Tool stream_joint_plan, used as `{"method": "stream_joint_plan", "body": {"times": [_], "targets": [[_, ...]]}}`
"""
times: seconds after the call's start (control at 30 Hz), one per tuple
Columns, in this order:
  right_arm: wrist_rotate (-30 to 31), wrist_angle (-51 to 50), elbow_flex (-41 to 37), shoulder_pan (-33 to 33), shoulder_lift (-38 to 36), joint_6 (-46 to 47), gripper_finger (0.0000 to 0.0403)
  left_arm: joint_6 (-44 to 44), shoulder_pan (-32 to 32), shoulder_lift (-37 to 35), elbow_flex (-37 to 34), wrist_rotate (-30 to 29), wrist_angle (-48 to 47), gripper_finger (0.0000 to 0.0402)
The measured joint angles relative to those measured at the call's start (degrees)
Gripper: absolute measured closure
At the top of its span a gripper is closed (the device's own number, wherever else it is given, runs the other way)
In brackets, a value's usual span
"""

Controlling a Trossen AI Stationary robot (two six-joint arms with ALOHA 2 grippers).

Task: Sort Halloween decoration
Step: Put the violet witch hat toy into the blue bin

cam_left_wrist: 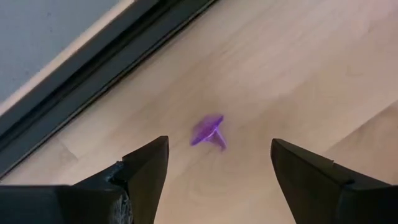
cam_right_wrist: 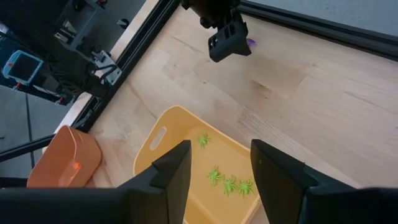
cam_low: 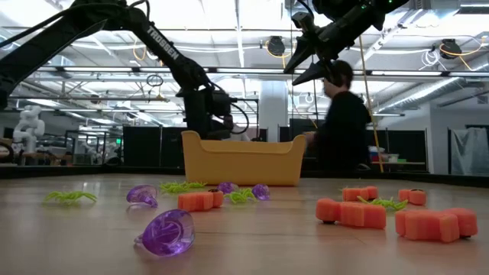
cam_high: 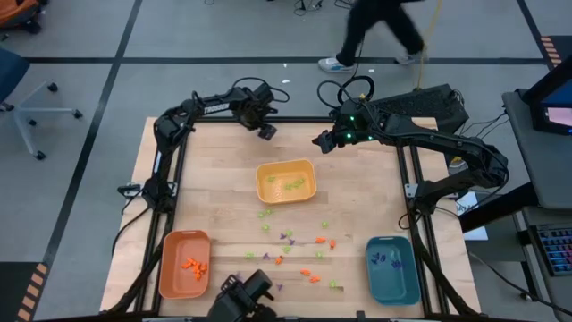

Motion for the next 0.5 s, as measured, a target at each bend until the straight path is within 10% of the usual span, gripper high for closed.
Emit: {"method": "stream_joint_plan", "body": {"times": [0.5], "targets": [[-0.02,0.00,-0.01,0.00,0.00,-0.21,0.0248,1.56,-0.83,0.00,0.00,-1.58,2.38,0.0141]]}}
